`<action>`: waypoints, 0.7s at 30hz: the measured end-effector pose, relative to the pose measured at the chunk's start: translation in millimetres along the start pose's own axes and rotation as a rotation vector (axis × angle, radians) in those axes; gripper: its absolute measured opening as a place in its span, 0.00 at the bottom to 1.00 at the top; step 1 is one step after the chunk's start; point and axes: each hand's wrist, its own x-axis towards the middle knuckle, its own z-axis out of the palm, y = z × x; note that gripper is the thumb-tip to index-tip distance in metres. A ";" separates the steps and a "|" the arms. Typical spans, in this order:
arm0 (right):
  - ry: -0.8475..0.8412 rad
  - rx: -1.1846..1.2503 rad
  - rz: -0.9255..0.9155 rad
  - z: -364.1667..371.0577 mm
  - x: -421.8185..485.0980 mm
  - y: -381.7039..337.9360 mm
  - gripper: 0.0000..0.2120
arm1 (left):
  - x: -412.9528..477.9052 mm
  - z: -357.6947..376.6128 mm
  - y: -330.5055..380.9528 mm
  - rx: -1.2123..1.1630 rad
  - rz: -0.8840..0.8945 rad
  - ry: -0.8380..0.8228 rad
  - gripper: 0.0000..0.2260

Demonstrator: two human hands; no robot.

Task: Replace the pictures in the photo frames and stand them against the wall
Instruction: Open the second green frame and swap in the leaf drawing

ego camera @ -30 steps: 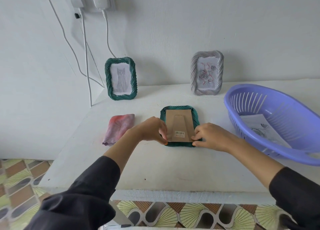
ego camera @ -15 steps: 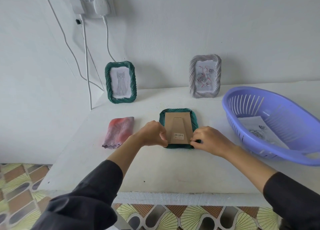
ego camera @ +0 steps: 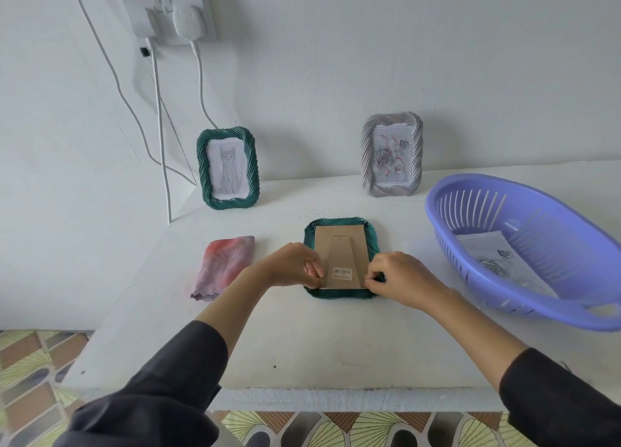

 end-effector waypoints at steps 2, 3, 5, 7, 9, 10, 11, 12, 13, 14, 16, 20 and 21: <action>-0.065 0.056 0.062 -9.6 6.0 -1.5 0.06 | 3.0 -3.1 -0.6 -0.031 -0.006 0.032 0.06; -0.070 0.106 0.094 -14.0 12.0 -0.3 0.06 | 6.2 -4.9 -1.5 -0.045 -0.008 0.104 0.05; 0.014 0.183 0.152 -21.2 31.1 2.8 0.07 | 15.9 -8.5 -4.0 -0.066 -0.037 0.313 0.06; 0.139 0.194 0.204 -23.0 57.8 6.3 0.11 | 28.3 -10.5 -7.8 -0.118 -0.112 0.477 0.08; 0.158 0.167 0.269 -17.6 82.9 8.6 0.15 | 43.3 -10.8 -13.8 -0.134 -0.196 0.514 0.11; 0.129 0.131 0.301 -12.2 93.7 10.4 0.16 | 50.7 -10.4 -16.9 -0.122 -0.227 0.501 0.13; 0.098 0.105 0.333 -5.9 102.8 12.0 0.15 | 57.4 -9.8 -19.2 -0.106 -0.243 0.487 0.15; 0.070 0.089 0.366 -0.2 108.4 12.0 0.13 | 63.3 -8.8 -20.3 -0.087 -0.246 0.481 0.17; 0.062 0.077 0.390 4.9 111.6 12.5 0.10 | 68.9 -7.6 -21.2 -0.072 -0.238 0.481 0.17; 0.067 0.073 0.413 8.0 112.3 12.0 0.07 | 73.3 -6.4 -21.1 -0.060 -0.225 0.479 0.17; 0.110 0.091 0.436 12.7 113.0 13.9 0.10 | 79.9 -3.1 -21.1 -0.036 -0.189 0.462 0.15; 0.141 0.153 0.445 16.2 110.8 18.9 0.10 | 86.1 1.0 -24.8 -0.001 -0.146 0.455 0.15; 0.152 0.179 0.434 16.1 111.2 20.5 0.08 | 87.1 1.0 -26.5 0.005 -0.137 0.457 0.15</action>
